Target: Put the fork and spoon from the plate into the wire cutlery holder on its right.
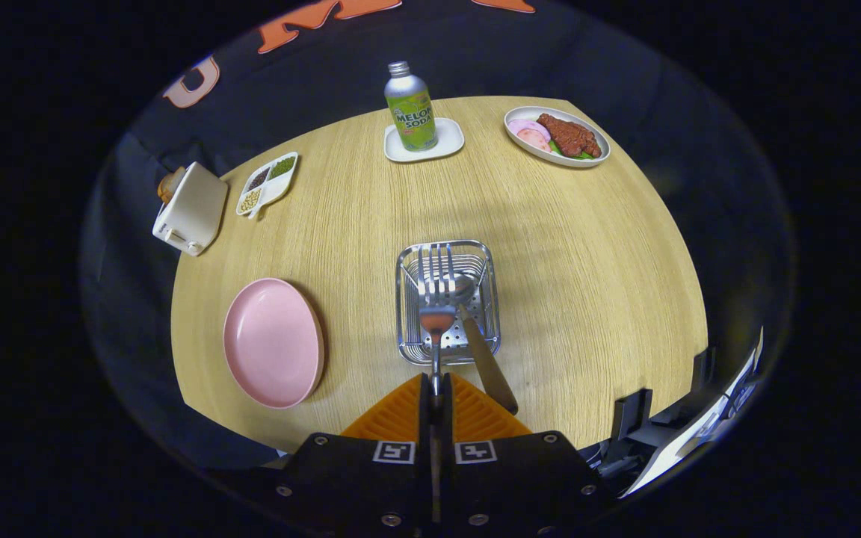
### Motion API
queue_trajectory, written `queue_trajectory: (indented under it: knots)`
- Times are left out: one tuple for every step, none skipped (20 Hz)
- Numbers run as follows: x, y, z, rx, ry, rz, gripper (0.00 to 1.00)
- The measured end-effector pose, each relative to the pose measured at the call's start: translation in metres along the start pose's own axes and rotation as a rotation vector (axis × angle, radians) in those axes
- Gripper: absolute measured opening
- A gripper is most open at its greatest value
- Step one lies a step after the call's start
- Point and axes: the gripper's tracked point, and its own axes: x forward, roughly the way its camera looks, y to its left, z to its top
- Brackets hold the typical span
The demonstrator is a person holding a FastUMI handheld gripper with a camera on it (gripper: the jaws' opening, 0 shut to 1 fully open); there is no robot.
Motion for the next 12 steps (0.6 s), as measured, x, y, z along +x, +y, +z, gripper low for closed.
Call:
queue_trajectory:
  knots:
    - [-0.001, 0.001, -0.001, -0.006, 0.009, 0.006, 0.05]
    - [0.000, 0.002, -0.001, -0.011, 0.014, 0.011, 0.06]
    - [0.001, 0.001, 0.000, -0.013, 0.021, 0.012, 0.06]
    - [0.003, 0.000, 0.001, -0.009, 0.023, 0.010, 0.07]
    - [0.003, 0.000, 0.005, 0.000, 0.021, 0.013, 0.07]
    - [0.003, 0.000, 0.007, 0.005, 0.019, 0.016, 0.07]
    - [0.002, 0.000, 0.010, 0.004, 0.011, 0.019, 0.07]
    - [0.001, -0.001, 0.015, 0.004, -0.003, 0.023, 0.07]
    - [0.001, 0.000, 0.020, 0.005, -0.019, 0.027, 0.08]
    - [0.000, 0.001, 0.027, 0.005, -0.041, 0.031, 0.08]
    - [-0.002, 0.002, 0.034, 0.008, -0.067, 0.035, 0.09]
    - [-0.005, 0.003, 0.041, 0.009, -0.101, 0.040, 0.09]
